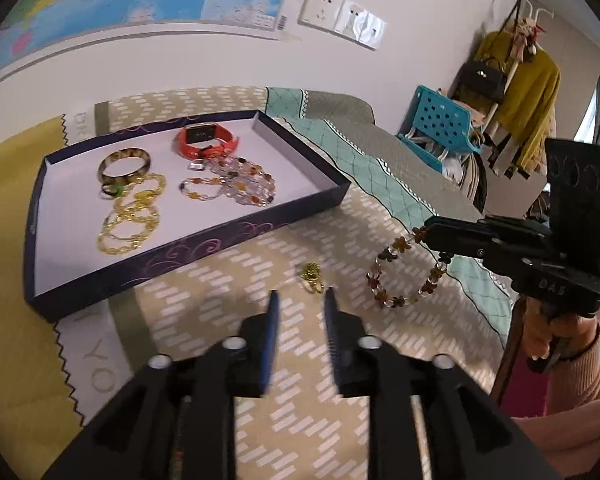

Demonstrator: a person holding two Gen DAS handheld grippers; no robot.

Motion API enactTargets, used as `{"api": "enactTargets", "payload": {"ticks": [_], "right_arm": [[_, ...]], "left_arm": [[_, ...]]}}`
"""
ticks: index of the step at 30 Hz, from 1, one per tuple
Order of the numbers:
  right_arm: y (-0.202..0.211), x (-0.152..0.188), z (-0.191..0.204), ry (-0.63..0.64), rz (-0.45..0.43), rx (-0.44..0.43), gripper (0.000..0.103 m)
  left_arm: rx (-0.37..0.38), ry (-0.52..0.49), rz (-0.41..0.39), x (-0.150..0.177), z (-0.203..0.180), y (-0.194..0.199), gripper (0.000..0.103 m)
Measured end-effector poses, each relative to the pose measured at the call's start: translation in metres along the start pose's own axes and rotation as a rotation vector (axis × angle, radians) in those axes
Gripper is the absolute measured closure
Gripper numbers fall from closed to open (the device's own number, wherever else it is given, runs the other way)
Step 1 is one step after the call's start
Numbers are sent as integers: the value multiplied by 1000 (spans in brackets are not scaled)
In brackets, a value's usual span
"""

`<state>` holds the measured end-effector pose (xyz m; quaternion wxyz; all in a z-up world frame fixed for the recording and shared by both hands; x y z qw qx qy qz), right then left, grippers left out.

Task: Organize jewelry
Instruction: 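Grasp the brown flower-bead bracelet with the right tool while the left tool reaches the gold pendant, then grasp the green-stone gold pendant with the left tool while the right tool holds the flower bracelet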

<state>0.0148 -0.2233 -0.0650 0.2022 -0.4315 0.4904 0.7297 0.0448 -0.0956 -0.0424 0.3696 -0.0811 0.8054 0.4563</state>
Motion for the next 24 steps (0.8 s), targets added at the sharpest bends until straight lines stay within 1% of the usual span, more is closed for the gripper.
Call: {"api": "enactTargets", "payload": {"ticks": [1,2,5,10,11,12,15,17,19,20,24], "right_arm": [[0,1,0,1,1,2,93],[-1,1,-1,0,3,3,93],[-2,3,-4,-11,6,6,93],[1,5,-10,-28,0,6,93],[1,5,-12,-31,-1,8,92],[0,5,-12,-34,-1,6,92],[-2,5,-13,-34,1,-1,92],[-3,5,-12,-35,2,-8,92],[-4,5,-12,-35,1,-12,92],[-4,5,-11,-35,-1,-13,92],[-1,3,-11,-35,-9,-14,92]], "left_arm": [[-2,-19,7,0,-3,-5,71],[-11,-48,14,-1,-9,-12,69],[-52,-93,44,-1,-16,-30,69],[-91,-147,81,-5,-21,-53,70],[-93,-146,88,-5,-20,-55,73],[-93,-138,103,-5,-17,-58,80],[-97,-128,103,-5,-14,-60,84],[-109,-127,103,-6,-12,-60,89],[-122,-124,105,-6,-10,-60,98],[-120,-115,107,-7,-8,-60,100],[-101,-89,103,-7,-7,-57,102]]}}
Point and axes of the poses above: each gripper's, at about its wrist camera, not at the fingertips, and y roughly against the way its jaws point, z to its left, x to its underside, the point moved 4 cm from there along -y, roughly the way its jaws point, and after that the axes turned 5 degrees about x, right-handed, at the moved point
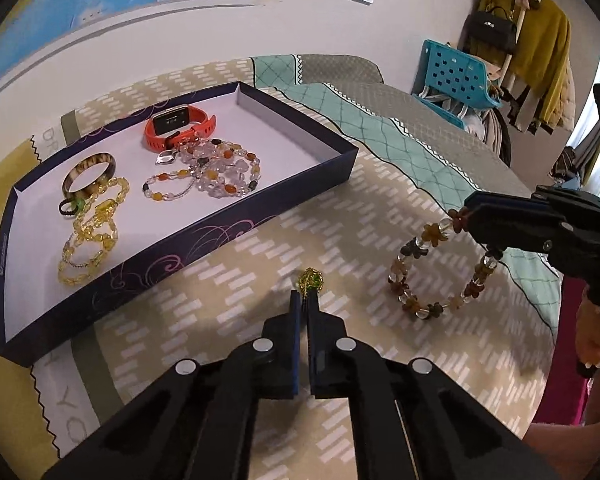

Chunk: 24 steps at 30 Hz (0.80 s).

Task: Organize jewelry
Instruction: 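Grasp the green-stone gold pendant with the left tool while the right tool holds the flower bracelet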

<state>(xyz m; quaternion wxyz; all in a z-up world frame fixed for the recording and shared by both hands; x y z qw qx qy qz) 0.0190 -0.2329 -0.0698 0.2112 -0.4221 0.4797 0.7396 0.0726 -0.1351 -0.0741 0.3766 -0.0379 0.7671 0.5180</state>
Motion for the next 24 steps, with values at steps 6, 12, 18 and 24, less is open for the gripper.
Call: {"api": "enactTargets", "payload": {"ticks": [6,12,18,24], "right_arm": [[4,-5,1,1,-14,-7,92],[2,-5,4,1,-9,-14,92],[0,-2,2,-4,0,-13,92],[-1,-2,1,-10,-1,-19,92]], "left_arm": [[44,8,-42,0,-4,14,102],[29,-10,-23,2,-4,10,99],[19,-34,-14,4,-7,3,79],[-17,-69,-6,4,-10,0,93]]}}
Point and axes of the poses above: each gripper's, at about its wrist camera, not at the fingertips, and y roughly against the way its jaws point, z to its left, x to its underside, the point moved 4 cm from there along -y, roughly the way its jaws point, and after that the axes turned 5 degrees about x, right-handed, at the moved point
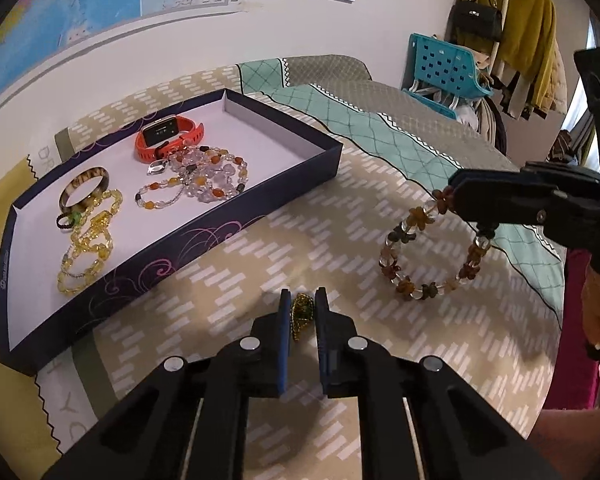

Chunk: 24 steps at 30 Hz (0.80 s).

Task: Organize jewelry
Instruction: 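Grasp the green-stone gold pendant with the left tool while the right tool holds the flower bracelet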

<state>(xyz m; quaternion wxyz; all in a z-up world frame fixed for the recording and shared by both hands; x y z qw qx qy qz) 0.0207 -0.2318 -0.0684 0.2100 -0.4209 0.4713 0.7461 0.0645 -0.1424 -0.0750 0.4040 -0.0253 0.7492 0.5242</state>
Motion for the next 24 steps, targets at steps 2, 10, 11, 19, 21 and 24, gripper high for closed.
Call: {"api": "enactTargets", "payload": {"ticks": [2,10,11,19,21,24], "right_arm": [[1,-1,1,3,-5,-1,92],[5,-9,7,16,-23,-13,92],[5,-10,7,17,-25,-13,92],[7,-26,15,40,-50,-25,92],[8,-32,19,52,-61,-30,92],[7,-42,24,67,-75,-43,92]], "left_arm": [[-1,4,-2,0,0,1,94],[18,36,-65,-3,1,27,95],[17,41,-79,-4,2,34,95],[-5,76,-134,-9,11,59,95],[-12,90,-149,-10,16,66,95],[-29,101,-170,-13,23,76,95]]}}
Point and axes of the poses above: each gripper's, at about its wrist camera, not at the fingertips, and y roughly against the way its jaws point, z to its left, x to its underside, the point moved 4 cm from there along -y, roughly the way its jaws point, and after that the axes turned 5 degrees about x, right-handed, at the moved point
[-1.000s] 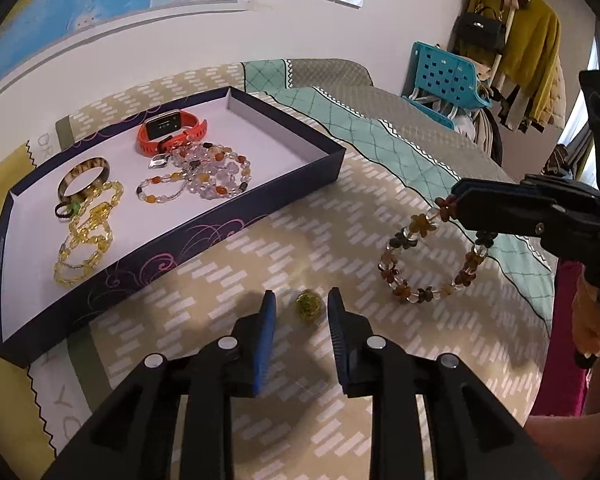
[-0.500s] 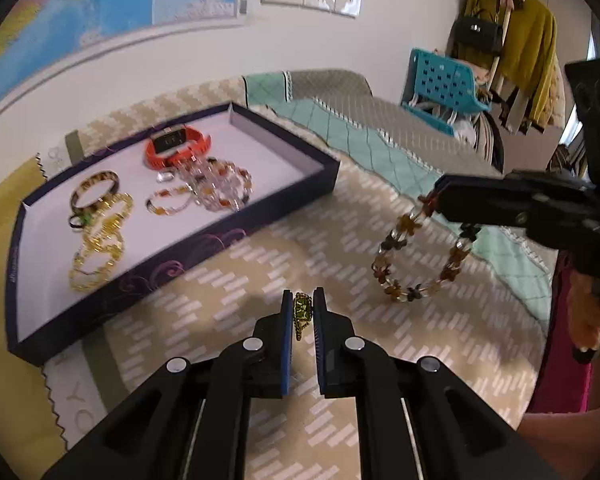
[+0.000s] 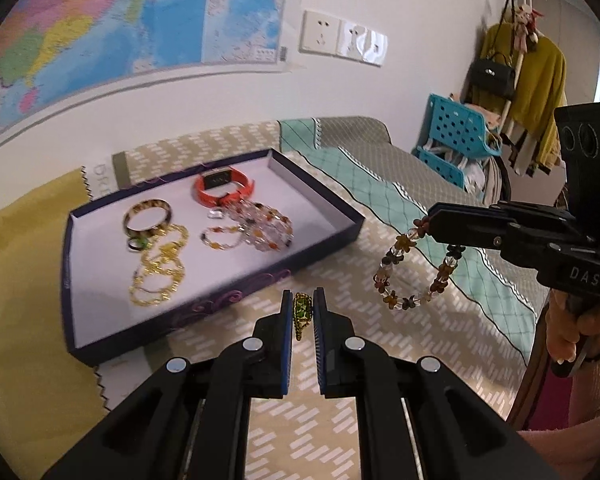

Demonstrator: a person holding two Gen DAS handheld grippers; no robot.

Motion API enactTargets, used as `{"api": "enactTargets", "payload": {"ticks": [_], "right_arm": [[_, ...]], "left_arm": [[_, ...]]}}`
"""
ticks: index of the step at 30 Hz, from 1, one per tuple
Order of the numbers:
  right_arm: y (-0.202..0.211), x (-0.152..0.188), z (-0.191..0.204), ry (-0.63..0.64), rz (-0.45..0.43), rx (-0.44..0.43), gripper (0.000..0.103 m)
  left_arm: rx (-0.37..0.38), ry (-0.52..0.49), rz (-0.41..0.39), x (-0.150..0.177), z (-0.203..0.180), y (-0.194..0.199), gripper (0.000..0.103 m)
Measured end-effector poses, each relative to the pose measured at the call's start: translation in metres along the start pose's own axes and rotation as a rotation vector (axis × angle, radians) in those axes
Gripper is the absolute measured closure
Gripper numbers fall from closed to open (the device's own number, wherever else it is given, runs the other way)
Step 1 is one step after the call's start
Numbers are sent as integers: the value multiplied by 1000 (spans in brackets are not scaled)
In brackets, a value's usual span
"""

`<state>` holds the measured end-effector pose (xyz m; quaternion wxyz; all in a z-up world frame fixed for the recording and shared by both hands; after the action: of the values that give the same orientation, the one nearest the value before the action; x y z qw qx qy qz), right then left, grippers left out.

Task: Organize jewelry
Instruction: 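Carry the pendant with the left tool into the box while the right tool carries the flower bracelet there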

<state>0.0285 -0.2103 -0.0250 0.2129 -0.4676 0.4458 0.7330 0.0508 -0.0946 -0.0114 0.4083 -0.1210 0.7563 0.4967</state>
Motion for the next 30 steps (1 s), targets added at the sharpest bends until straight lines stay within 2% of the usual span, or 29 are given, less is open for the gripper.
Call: {"api": "enactTargets", "payload": {"ticks": [11,30], "right_arm": [[-14,-32,9,33,-24,-29,92],[-54,-67,2,27,-21,-35,92]], "left_arm": [[-63,20,-33,-17,25,12,95],[-125,50,-30,-37,61,0,94]]}}
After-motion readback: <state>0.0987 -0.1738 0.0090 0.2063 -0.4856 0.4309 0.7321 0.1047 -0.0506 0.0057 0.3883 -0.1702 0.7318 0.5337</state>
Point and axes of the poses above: each gripper's, at about its wrist camera, not at the fingertips, and y roughly against the way its jaws point, z to its left, x to its underside, the point moved 4 cm from there along -y, roughly the way its jaws point, and after that the axes turned 5 degrees about x, right-handed, at the moved point
